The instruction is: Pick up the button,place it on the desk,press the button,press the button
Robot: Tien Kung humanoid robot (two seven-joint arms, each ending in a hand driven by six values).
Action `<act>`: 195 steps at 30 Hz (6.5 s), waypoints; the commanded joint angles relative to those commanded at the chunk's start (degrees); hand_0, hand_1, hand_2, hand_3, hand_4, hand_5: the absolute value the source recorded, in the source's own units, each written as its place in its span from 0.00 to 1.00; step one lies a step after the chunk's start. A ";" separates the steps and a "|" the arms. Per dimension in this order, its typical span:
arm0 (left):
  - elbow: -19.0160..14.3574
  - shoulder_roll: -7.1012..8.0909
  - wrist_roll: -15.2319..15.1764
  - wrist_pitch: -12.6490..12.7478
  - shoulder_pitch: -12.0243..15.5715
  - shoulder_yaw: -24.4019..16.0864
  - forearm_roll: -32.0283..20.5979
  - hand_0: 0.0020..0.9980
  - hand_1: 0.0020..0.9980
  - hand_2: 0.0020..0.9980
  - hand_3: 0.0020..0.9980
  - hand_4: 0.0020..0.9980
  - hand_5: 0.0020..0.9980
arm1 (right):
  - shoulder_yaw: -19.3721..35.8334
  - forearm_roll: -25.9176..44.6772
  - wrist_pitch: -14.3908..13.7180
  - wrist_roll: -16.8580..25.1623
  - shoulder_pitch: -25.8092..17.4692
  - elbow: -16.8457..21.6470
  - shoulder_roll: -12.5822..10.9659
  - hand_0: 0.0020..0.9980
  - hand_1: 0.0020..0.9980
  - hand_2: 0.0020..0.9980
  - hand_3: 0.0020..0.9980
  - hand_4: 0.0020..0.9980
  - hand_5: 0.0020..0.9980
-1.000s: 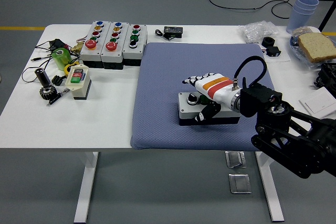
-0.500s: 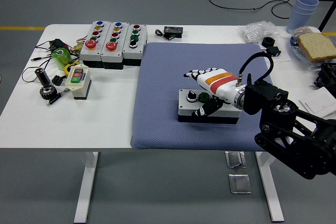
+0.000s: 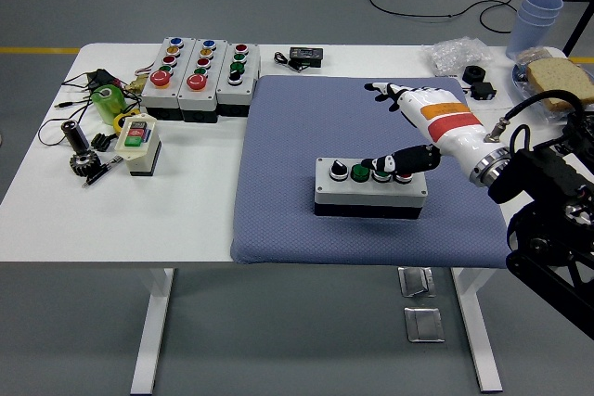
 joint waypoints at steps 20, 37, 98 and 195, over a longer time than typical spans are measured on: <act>0.00 0.01 -0.09 0.09 0.11 0.18 0.01 0.64 0.61 0.60 0.57 0.31 0.86 | 0.00 -0.48 2.86 -1.96 -4.99 -0.46 -3.10 0.15 0.00 0.19 0.70 0.77 0.36; 0.00 0.00 -0.14 0.06 -0.54 0.16 -0.35 0.64 0.61 0.60 0.57 0.31 0.86 | -2.36 0.03 3.28 -1.75 -5.78 -0.01 -2.74 0.15 0.00 0.19 0.69 0.77 0.37; 0.00 -0.12 -0.07 -0.16 -0.04 0.17 0.36 0.65 0.61 0.60 0.56 0.31 0.86 | -2.67 -1.35 3.67 -2.79 -4.25 -1.96 1.23 0.16 0.00 0.19 0.69 0.78 0.38; 0.00 -0.06 -0.17 -0.27 -0.27 0.53 0.38 0.64 0.61 0.60 0.57 0.31 0.86 | 12.32 86.44 -12.05 23.98 -12.92 -3.53 4.06 0.74 0.73 0.77 0.75 0.68 0.43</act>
